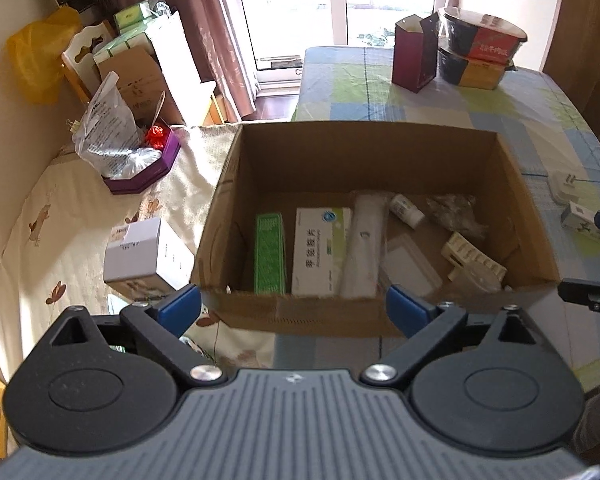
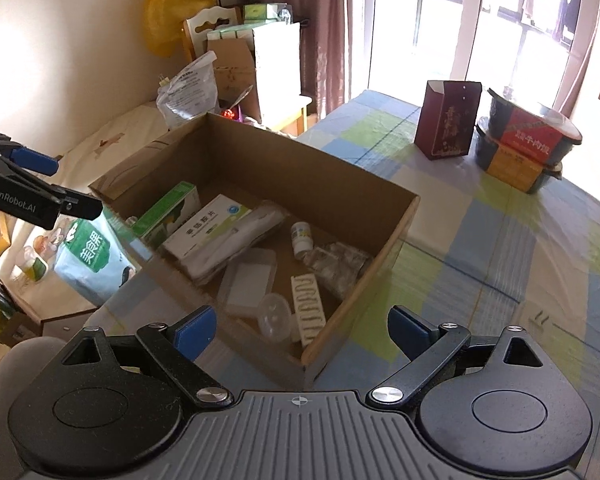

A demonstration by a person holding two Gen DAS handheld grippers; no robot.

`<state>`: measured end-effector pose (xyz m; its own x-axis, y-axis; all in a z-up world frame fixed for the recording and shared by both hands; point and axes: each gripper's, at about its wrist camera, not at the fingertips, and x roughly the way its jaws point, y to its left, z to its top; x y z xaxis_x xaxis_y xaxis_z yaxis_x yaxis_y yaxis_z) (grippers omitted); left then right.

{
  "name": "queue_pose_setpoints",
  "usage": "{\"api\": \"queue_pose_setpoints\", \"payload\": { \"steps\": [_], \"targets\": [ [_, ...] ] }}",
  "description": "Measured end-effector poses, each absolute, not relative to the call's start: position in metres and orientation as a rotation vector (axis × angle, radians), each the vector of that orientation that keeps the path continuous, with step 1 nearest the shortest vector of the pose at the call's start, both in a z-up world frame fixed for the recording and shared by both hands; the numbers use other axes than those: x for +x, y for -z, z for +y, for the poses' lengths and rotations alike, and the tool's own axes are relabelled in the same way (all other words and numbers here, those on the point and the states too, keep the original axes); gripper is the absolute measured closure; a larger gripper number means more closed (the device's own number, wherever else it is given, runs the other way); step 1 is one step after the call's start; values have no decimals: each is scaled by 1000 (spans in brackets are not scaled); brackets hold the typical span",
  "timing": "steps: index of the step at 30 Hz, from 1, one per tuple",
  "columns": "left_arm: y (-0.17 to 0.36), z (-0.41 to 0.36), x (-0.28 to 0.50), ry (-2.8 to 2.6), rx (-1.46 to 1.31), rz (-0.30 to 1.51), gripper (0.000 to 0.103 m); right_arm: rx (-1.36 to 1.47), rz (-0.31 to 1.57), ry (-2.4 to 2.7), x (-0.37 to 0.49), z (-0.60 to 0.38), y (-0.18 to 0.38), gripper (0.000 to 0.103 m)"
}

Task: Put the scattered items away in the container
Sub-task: 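Withdraw both open grippers from the box toward the plug adapter and medicine box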

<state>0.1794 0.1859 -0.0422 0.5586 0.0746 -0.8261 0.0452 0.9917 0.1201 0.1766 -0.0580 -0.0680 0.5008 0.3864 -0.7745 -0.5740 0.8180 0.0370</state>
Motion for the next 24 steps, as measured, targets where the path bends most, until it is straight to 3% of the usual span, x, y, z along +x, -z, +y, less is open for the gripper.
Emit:
{"api": "queue_pose_setpoints", "payload": {
  "steps": [24],
  "targets": [
    [28,119,118,26,82,960,5,-129,904,-517,121,-128,64,5]
  ]
}}
